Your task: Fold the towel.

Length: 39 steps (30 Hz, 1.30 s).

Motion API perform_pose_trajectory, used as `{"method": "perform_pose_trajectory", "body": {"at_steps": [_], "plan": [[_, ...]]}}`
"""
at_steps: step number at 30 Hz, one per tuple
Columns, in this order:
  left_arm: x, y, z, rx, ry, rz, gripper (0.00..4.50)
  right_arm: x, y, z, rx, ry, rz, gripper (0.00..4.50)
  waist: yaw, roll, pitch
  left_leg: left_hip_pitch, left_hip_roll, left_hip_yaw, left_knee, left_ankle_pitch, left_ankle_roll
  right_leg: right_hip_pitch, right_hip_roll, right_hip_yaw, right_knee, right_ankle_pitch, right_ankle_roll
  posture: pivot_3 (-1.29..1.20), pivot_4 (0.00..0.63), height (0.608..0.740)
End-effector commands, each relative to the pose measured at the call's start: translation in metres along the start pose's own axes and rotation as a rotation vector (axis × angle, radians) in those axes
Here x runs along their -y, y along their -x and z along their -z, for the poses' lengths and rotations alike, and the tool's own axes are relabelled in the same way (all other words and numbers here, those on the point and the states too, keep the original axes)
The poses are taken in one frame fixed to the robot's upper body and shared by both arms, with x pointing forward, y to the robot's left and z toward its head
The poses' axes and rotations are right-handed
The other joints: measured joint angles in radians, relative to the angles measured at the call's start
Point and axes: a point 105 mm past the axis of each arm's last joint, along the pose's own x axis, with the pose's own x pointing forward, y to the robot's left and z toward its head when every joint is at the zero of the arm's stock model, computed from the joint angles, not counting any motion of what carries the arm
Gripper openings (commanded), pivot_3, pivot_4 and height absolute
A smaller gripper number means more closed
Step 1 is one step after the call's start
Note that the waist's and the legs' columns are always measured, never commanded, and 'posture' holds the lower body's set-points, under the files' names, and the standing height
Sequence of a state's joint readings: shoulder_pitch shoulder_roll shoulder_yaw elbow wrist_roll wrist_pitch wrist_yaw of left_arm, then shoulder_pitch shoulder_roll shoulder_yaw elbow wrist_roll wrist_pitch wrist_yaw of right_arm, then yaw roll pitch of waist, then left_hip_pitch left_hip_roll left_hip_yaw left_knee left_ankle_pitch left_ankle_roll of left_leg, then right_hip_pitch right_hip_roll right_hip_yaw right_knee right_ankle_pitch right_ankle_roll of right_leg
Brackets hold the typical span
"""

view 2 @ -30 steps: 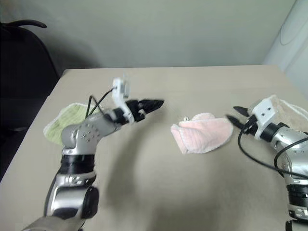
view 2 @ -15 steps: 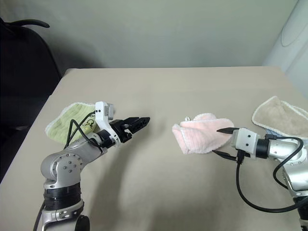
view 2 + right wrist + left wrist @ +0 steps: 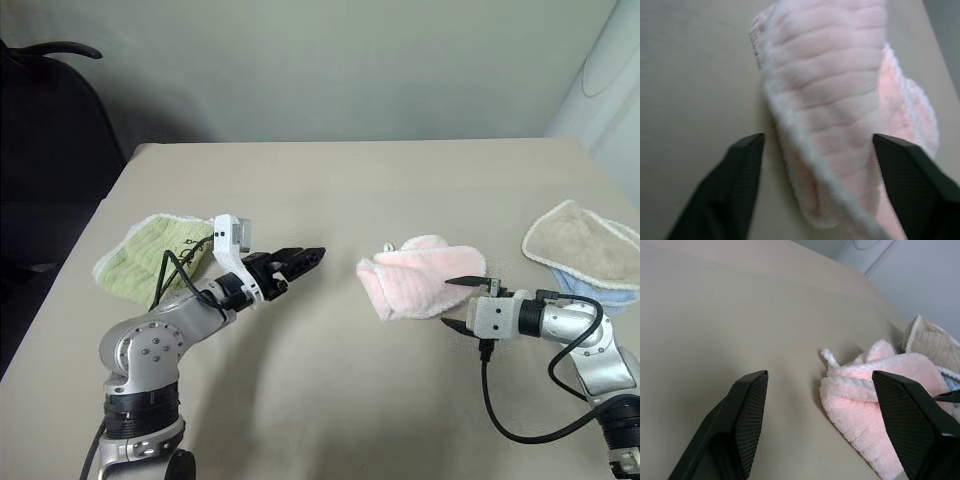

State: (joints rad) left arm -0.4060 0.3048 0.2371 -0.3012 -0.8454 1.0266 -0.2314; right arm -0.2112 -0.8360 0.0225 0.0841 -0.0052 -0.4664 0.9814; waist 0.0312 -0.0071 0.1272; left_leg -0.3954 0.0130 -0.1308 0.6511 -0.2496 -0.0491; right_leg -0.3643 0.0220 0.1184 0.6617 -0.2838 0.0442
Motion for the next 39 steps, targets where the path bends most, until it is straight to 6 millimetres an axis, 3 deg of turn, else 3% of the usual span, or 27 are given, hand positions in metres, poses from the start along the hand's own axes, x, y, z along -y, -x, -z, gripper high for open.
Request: {"method": "perform_pose_trajectory", "body": {"at_steps": [1, 7, 12, 20, 25, 31, 34, 39], "plan": [[0.012, 0.001, -0.007, 0.024, -0.028, 0.043, 3.63, 0.011, 0.007, -0.006, 0.038, -0.022, 0.046, 2.11, 0.0, 0.0, 0.0, 0.0, 0.0, 0.0, 0.0, 0.0, 0.0, 0.0, 0.0, 0.0, 0.0, 0.0, 0.0, 0.0, 0.15, 0.74], [0.011, 0.0, -0.007, 0.021, -0.026, 0.047, 3.63, 0.025, 0.013, -0.01, 0.115, -0.272, 0.134, 0.03, 0.0, 0.0, 0.0, 0.0, 0.0, 0.001, 0.0, 0.0, 0.0, 0.001, 0.0, 0.0, 0.0, 0.0, 0.0, 0.0, 0.15, 0.74], [0.013, -0.002, -0.005, 0.017, -0.025, 0.056, 3.63, 0.037, 0.018, -0.008, 0.177, -0.551, 0.22, 0.03, 0.0, 0.0, 0.0, 0.0, 0.0, 0.001, 0.0, 0.0, 0.0, 0.001, 0.0, 0.0, -0.001, 0.0, 0.0, 0.0, 0.15, 0.74], [0.027, -0.006, -0.002, 0.006, -0.046, 0.115, 3.63, 0.061, 0.013, 0.02, 0.129, -0.853, 0.412, 0.03, -0.003, 0.0, 0.0, 0.001, 0.0, 0.001, 0.0, 0.0, 0.0, 0.001, 0.0, 0.001, 0.0, 0.0, 0.0, 0.0, 0.15, 0.74], [0.039, -0.012, 0.003, -0.016, -0.079, 0.161, 3.63, 0.071, 0.007, 0.027, 0.159, -0.978, 0.469, 0.03, -0.003, 0.0, 0.0, 0.001, 0.0, 0.001, -0.001, 0.0, 0.0, 0.0, 0.0, 0.001, 0.0, 0.0, 0.0, 0.0, 0.15, 0.74], [0.049, -0.018, 0.006, -0.029, -0.097, 0.195, 3.63, 0.066, -0.003, 0.032, 0.119, -0.988, 0.418, 0.03, -0.002, 0.0, 0.0, 0.001, -0.001, 0.001, -0.001, 0.0, 0.0, 0.0, -0.001, 0.001, 0.0, 0.0, 0.0, 0.0, 0.15, 0.74], [0.052, -0.021, 0.008, -0.035, -0.104, 0.203, 3.63, 0.062, -0.003, 0.033, 0.105, -0.977, 0.385, 0.67, -0.003, 0.0, 0.0, 0.001, -0.001, 0.001, -0.001, 0.0, 0.0, 0.0, -0.001, 0.001, 0.0, 0.0, 0.0, 0.0, 0.15, 0.74], [0.057, -0.027, 0.012, -0.051, -0.111, 0.229, 3.63, 0.058, 0.004, 0.024, 0.133, -0.949, 0.316, 2.35, -0.002, 0.0, 0.0, 0.001, -0.001, 0.001, -0.001, 0.0, 0.0, 0.0, -0.001, 0.001, 0.0, 0.0, 0.0, 0.0, 0.15, 0.74]]}}
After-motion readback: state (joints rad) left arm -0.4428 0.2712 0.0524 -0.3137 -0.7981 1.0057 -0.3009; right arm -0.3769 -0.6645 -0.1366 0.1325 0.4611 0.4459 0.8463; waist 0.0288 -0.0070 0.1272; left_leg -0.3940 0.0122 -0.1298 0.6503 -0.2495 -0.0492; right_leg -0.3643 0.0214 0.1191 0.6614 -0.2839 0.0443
